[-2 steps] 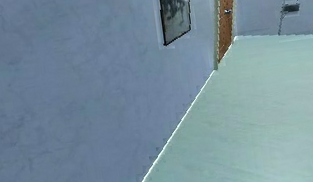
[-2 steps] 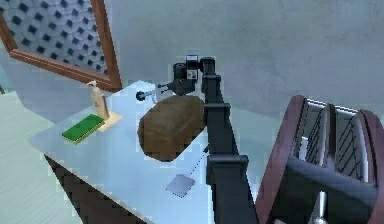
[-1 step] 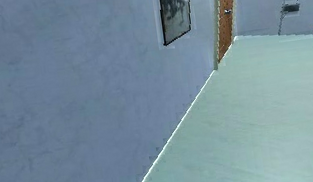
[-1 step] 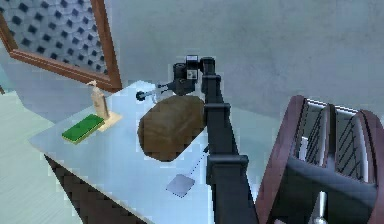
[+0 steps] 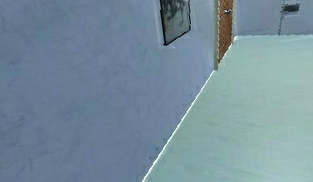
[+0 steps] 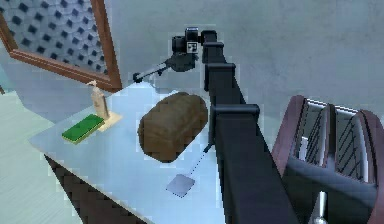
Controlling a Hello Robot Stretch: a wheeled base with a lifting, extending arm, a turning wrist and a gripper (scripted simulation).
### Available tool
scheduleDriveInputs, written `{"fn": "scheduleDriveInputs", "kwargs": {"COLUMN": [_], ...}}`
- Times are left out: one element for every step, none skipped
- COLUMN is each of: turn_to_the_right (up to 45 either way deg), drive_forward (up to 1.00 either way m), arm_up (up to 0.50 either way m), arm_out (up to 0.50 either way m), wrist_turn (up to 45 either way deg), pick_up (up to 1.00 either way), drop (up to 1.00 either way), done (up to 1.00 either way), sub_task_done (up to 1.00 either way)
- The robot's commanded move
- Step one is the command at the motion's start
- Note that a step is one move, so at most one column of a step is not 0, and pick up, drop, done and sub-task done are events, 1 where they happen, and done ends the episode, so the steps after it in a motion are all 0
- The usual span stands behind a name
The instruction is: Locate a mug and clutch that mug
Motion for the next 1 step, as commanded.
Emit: {"fn": "scheduleDriveInputs", "kwargs": {"turn_to_the_right": [0.0], "drive_forward": [0.00], "arm_up": [0.00], "arm_out": [0.00], "wrist_turn": [0.0], "pick_up": [0.00], "drop": [0.00], "done": [1.00], "sub_task_done": [0.00]}}
